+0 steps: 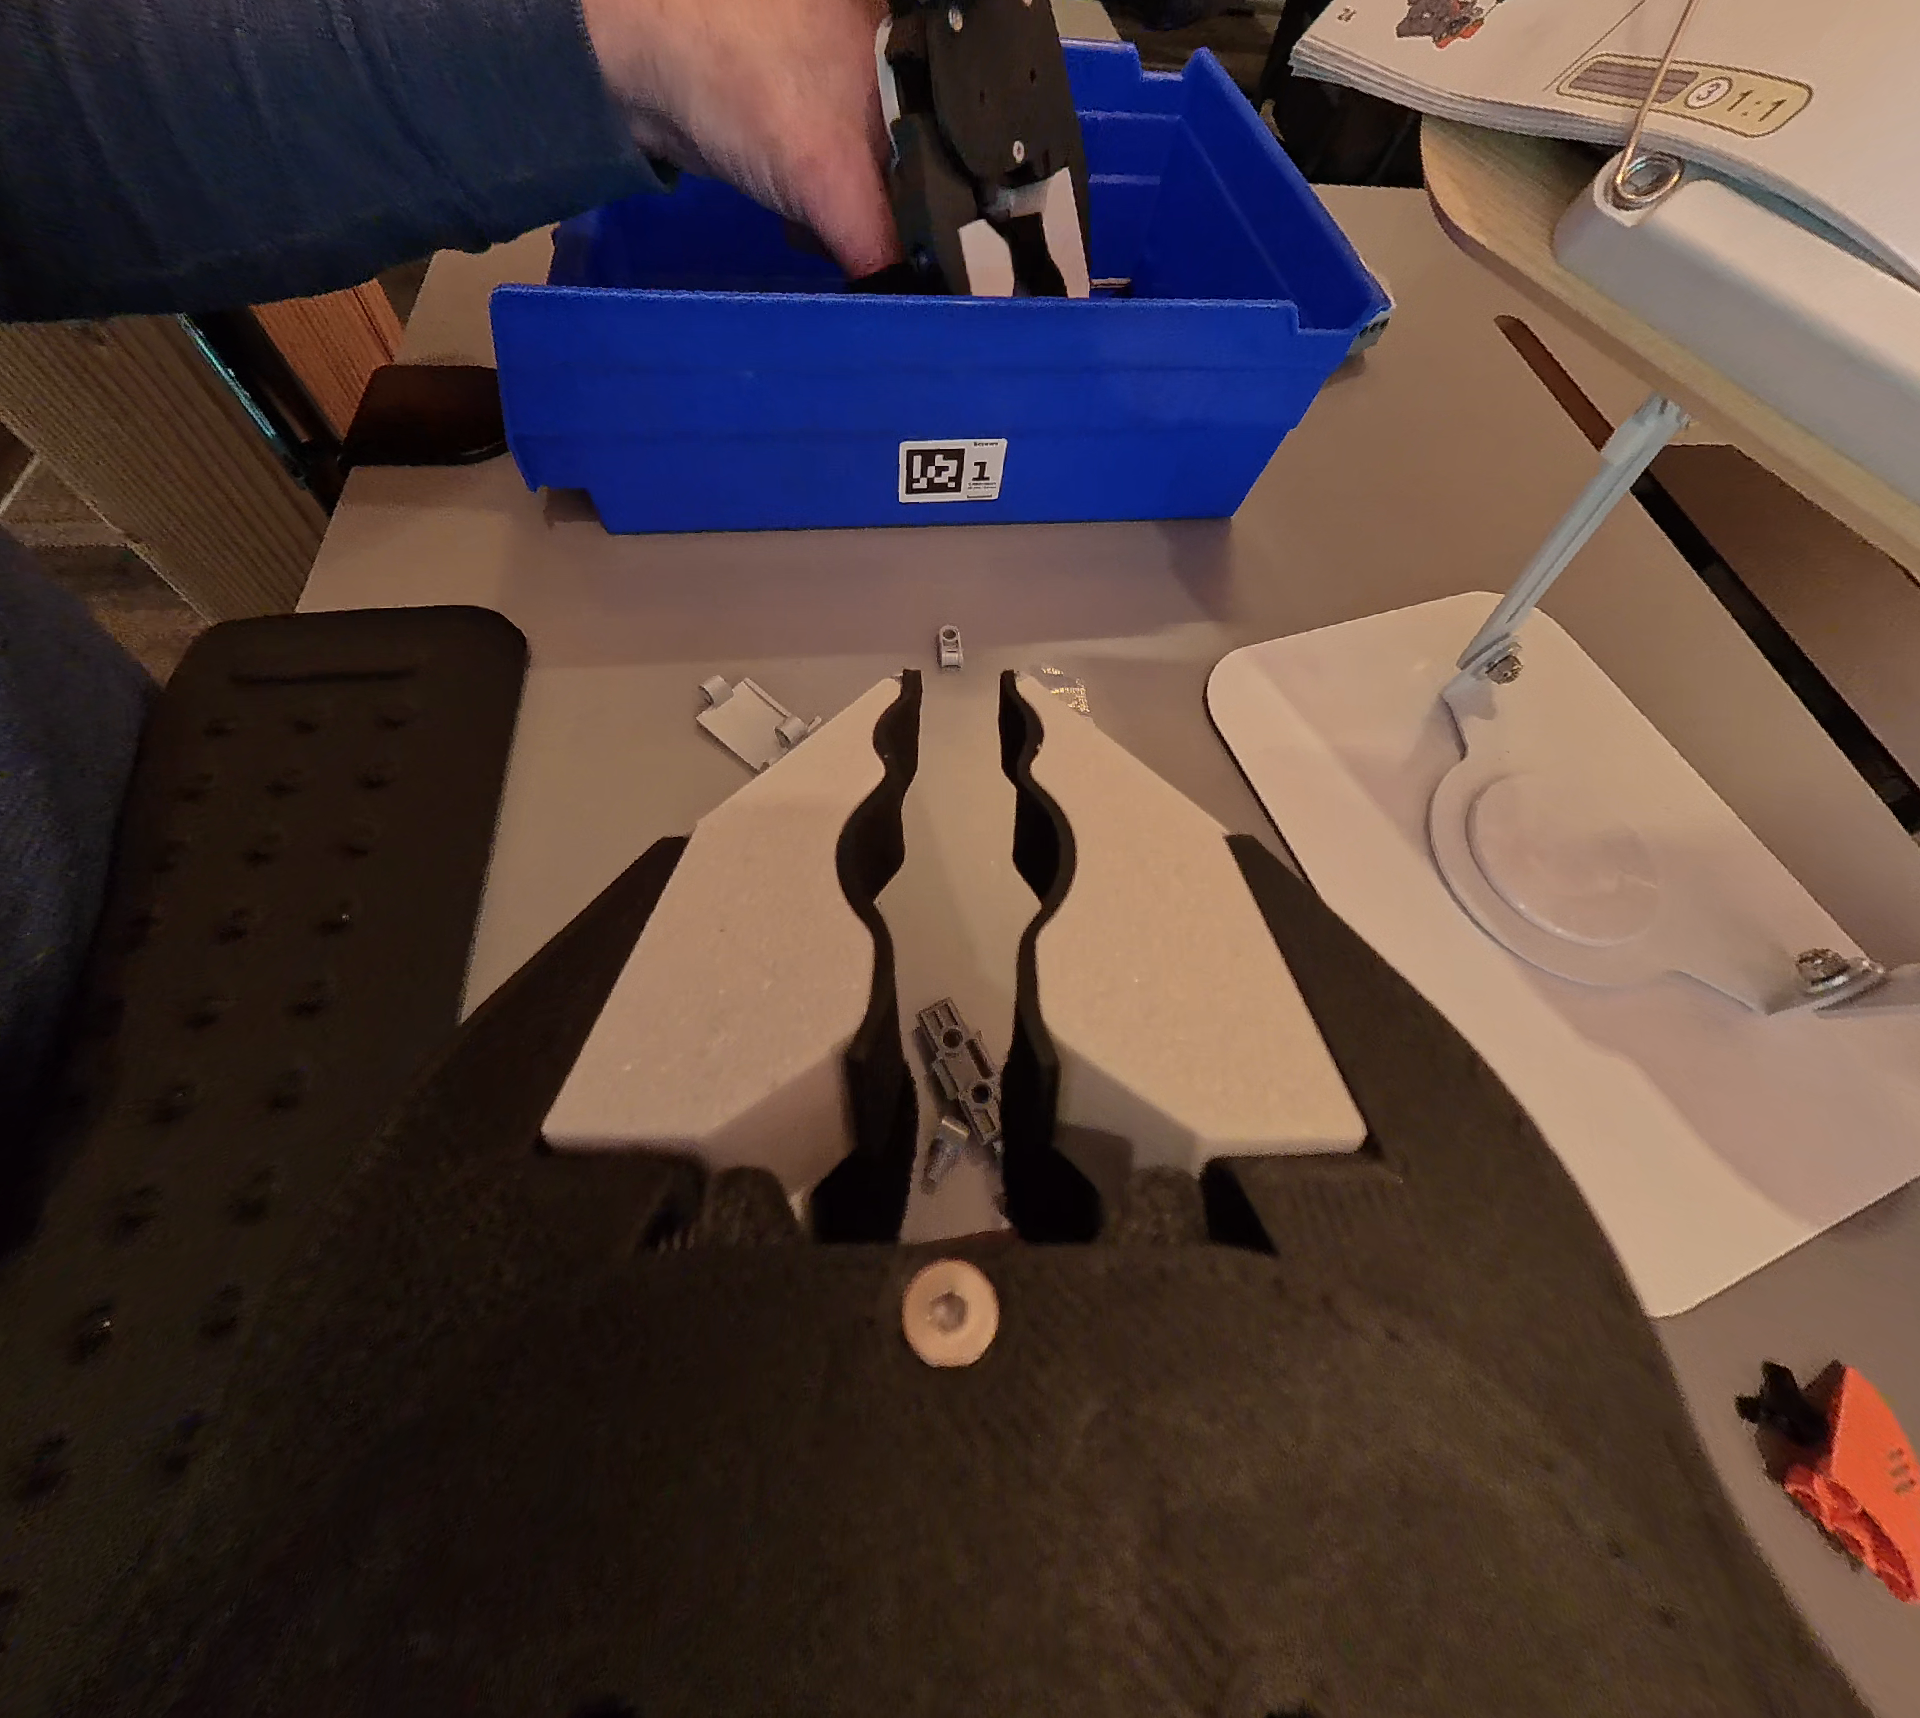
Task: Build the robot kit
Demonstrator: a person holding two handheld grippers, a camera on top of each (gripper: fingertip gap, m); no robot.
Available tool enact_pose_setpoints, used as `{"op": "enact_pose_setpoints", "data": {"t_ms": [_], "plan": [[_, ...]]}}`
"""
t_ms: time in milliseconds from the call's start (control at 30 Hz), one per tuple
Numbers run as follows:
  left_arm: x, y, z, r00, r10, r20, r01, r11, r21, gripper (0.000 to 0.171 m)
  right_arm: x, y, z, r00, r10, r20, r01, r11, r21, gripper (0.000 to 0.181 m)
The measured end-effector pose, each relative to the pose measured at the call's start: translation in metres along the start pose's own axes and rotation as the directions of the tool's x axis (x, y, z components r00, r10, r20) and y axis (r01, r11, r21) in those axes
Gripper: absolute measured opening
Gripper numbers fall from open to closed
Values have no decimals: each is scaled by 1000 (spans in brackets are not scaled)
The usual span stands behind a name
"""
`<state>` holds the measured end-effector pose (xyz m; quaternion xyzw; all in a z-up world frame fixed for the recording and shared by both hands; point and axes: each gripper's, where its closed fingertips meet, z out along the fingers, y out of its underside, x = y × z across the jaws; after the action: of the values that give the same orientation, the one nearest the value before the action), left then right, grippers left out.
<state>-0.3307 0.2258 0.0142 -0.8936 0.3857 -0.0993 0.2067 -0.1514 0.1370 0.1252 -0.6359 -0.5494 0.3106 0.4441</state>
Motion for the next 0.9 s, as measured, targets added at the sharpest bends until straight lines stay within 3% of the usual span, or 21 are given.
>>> {"op": "enact_pose_setpoints", "data": {"t_ms": [100,333,600,733,900], "plan": [[-1,-4,4,998,66,18,-67,997,29,46,1,2,-1,1000,6,-3,-6,1000,0,13],[1,-4,4,997,70,-14,-69,997,32,30,1,4,-3,1000,4,-6,-4,1000,-2,13],[-3,-4,-4,998,65,26,-67,995,75,29,2,5,-5,1000,3,-10,-3,1000,-2,13],[-5,-11,-33,996,42,75,-52,990,134,29,0,1,-6,1000,-8,-10,8,1000,5,13],[1,-26,-98,985,48,166,-84,972,221,29,1,-10,-18,999,-21,-34,23,999,43,13]]}}
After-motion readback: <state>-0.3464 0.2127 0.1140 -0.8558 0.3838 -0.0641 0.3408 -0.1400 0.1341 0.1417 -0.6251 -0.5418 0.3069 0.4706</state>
